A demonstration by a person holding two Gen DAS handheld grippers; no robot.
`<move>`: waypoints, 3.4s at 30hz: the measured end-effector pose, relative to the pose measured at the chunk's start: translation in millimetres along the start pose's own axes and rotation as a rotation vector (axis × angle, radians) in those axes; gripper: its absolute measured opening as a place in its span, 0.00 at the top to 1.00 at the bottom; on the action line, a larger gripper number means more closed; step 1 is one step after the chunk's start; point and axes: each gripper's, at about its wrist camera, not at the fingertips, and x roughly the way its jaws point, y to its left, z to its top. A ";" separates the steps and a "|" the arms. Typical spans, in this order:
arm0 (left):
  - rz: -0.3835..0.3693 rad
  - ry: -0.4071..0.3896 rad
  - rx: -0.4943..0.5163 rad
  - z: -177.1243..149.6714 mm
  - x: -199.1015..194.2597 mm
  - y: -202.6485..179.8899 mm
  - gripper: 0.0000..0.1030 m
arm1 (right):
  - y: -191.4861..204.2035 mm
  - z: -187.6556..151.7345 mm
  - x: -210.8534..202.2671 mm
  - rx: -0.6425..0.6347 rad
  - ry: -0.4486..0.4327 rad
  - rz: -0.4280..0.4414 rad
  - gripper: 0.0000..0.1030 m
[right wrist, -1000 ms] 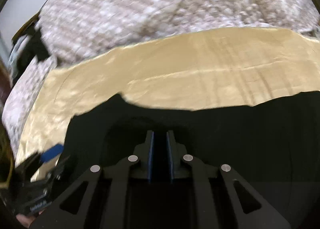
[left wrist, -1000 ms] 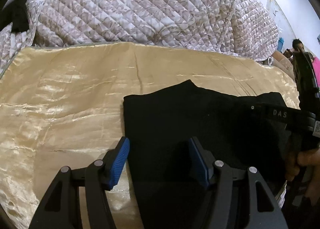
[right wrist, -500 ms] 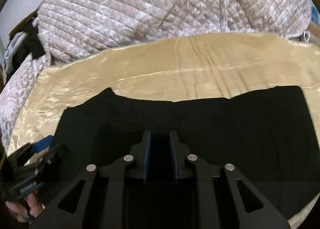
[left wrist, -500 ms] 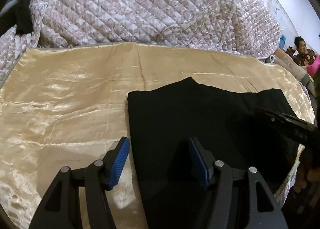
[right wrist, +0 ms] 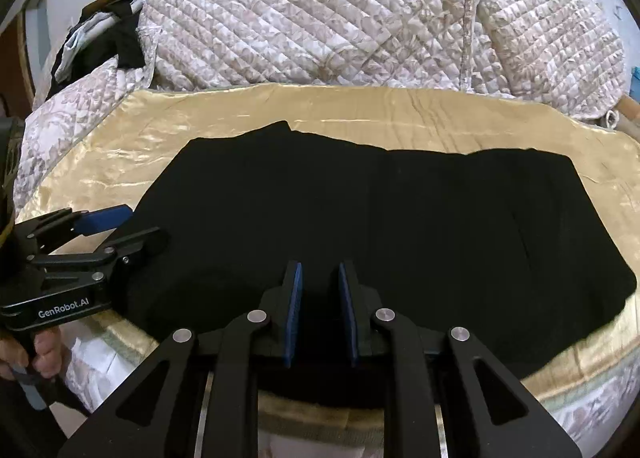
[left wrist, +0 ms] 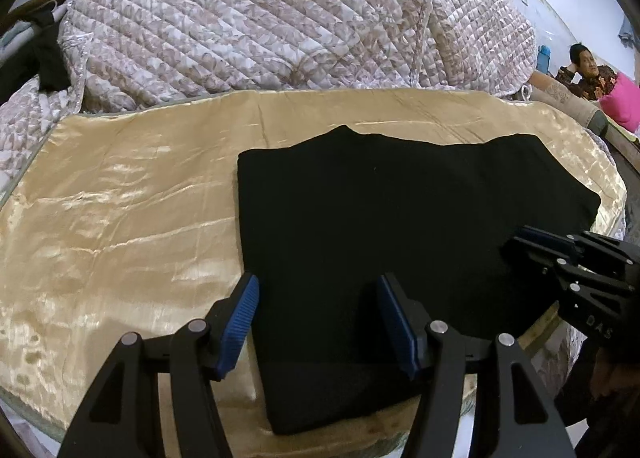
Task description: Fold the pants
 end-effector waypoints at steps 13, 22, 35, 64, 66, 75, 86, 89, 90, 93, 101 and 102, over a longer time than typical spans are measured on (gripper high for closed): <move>-0.034 0.014 -0.051 -8.2 -2.9 8.6 0.36 | -16.2 -11.4 -9.5 0.099 -0.009 0.021 0.81; -0.012 0.019 -0.075 -3.9 -3.0 14.6 0.36 | -36.8 -13.6 -15.0 0.184 -0.025 -0.081 0.81; 0.003 0.024 -0.086 1.7 -2.7 19.9 0.36 | -128.8 -33.3 -52.6 0.609 -0.194 -0.223 0.54; -0.031 0.044 -0.088 4.2 -2.1 18.9 0.36 | -195.2 -30.2 -25.1 0.876 -0.164 -0.158 0.57; -0.027 0.043 -0.090 4.6 -2.1 20.0 0.36 | -195.0 -27.1 -26.1 0.875 -0.162 -0.148 0.78; 0.001 0.036 -0.144 11.1 -5.7 37.1 0.36 | -139.2 27.5 -59.0 0.638 -0.234 -0.001 0.80; 0.128 0.006 -0.355 19.0 -27.6 116.0 0.36 | 13.2 80.9 -39.7 0.264 -0.149 0.264 0.80; 0.142 0.003 -0.407 16.1 -32.4 134.1 0.36 | 55.6 67.9 -8.9 0.155 -0.051 0.303 0.80; 0.142 0.003 -0.417 15.3 -33.3 137.5 0.36 | 66.7 61.0 -0.4 0.118 -0.024 0.299 0.80; 0.138 -0.001 -0.422 12.4 -36.2 139.8 0.36 | 87.3 41.9 31.1 0.067 0.072 0.288 0.80; 0.121 -0.020 -0.428 12.4 -43.1 140.9 0.36 | 105.5 48.4 17.2 -0.019 0.019 0.228 0.80; 0.122 -0.021 -0.426 12.8 -43.7 140.7 0.36 | 106.6 46.9 20.9 -0.024 0.031 0.233 0.80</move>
